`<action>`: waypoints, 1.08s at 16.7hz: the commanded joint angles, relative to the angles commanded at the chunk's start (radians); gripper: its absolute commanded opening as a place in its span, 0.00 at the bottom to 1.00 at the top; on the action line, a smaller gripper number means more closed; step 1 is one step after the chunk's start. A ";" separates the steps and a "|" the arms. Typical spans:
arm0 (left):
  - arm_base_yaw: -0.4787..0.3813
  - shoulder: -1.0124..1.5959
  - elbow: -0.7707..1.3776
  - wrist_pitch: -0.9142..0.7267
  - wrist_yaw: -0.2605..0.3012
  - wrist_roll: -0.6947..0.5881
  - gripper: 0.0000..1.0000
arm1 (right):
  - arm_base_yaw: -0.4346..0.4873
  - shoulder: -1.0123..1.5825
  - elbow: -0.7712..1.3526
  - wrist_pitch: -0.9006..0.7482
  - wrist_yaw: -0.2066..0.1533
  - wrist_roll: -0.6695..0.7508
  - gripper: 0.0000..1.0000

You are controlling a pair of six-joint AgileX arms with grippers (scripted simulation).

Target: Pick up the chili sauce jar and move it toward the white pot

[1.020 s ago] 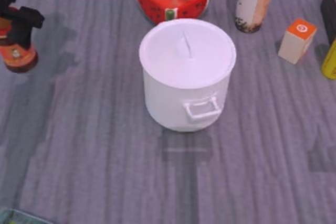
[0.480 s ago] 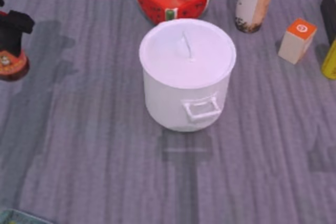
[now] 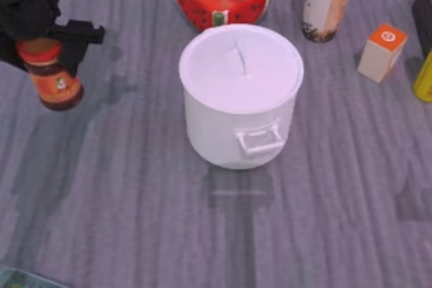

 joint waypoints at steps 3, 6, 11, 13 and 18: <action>-0.084 0.019 -0.026 0.044 -0.020 -0.190 0.00 | 0.000 0.000 0.000 0.000 0.000 0.000 1.00; -0.144 0.030 -0.046 0.079 -0.035 -0.311 0.00 | 0.000 0.000 0.000 0.000 0.000 0.000 1.00; -0.160 0.032 -0.051 0.089 -0.039 -0.338 0.00 | 0.000 0.000 0.000 0.000 0.000 0.000 1.00; -0.154 0.028 -0.052 0.090 -0.037 -0.337 0.00 | 0.000 0.000 0.000 0.000 0.000 0.000 1.00; -0.155 0.068 -0.147 0.229 -0.038 -0.333 0.00 | 0.000 0.000 0.000 0.000 0.000 0.000 1.00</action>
